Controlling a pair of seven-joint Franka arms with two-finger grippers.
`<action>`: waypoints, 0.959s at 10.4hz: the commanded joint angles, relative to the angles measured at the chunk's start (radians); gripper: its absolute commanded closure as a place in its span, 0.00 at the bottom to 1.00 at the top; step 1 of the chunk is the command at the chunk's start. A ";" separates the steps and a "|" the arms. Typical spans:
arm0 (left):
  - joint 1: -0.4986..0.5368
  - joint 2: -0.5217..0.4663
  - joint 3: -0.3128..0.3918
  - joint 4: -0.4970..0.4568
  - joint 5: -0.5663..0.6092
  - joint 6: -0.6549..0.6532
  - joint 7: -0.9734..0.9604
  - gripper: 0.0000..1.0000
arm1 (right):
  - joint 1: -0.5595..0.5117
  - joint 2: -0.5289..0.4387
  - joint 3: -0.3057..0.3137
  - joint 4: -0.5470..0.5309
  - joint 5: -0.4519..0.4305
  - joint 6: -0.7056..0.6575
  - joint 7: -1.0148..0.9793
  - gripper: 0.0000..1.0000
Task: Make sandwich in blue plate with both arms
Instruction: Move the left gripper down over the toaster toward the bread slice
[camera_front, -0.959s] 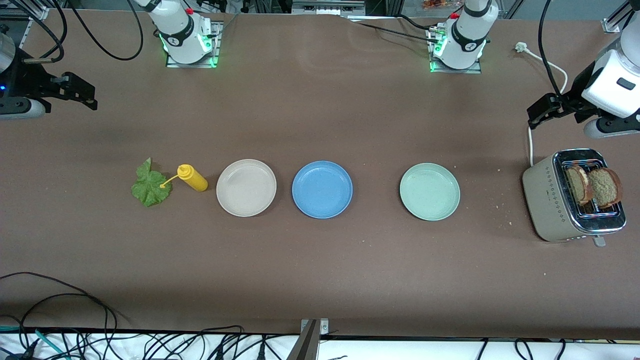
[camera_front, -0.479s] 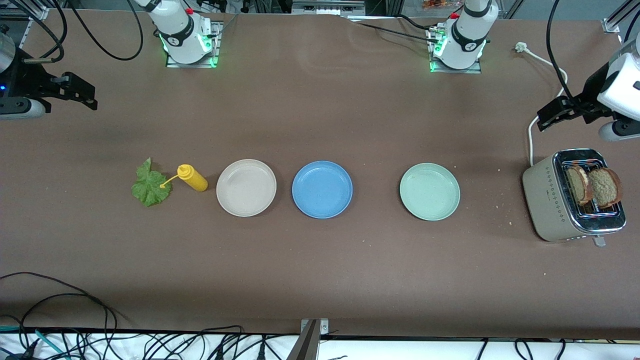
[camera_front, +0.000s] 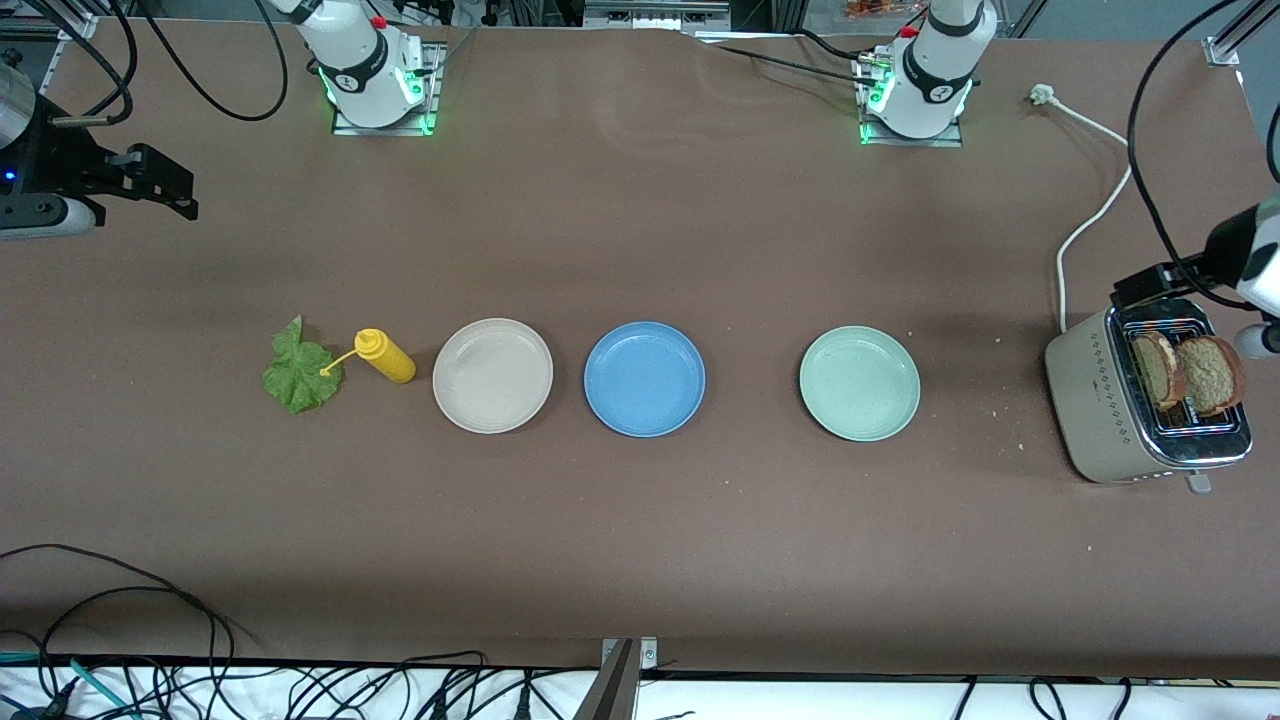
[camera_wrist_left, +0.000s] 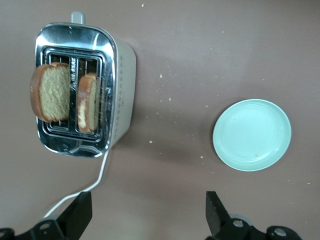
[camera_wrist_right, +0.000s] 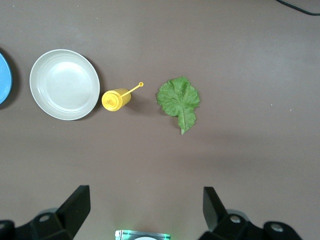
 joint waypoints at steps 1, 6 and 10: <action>0.056 0.074 0.006 0.032 -0.005 0.003 0.073 0.00 | -0.003 0.000 0.005 0.011 0.016 -0.007 0.008 0.00; 0.098 0.210 0.009 0.030 0.073 0.087 0.087 0.00 | -0.003 0.001 0.004 0.011 0.020 -0.007 0.008 0.00; 0.162 0.274 0.011 0.029 0.082 0.152 0.118 0.00 | -0.003 0.000 0.004 0.011 0.022 -0.009 0.008 0.00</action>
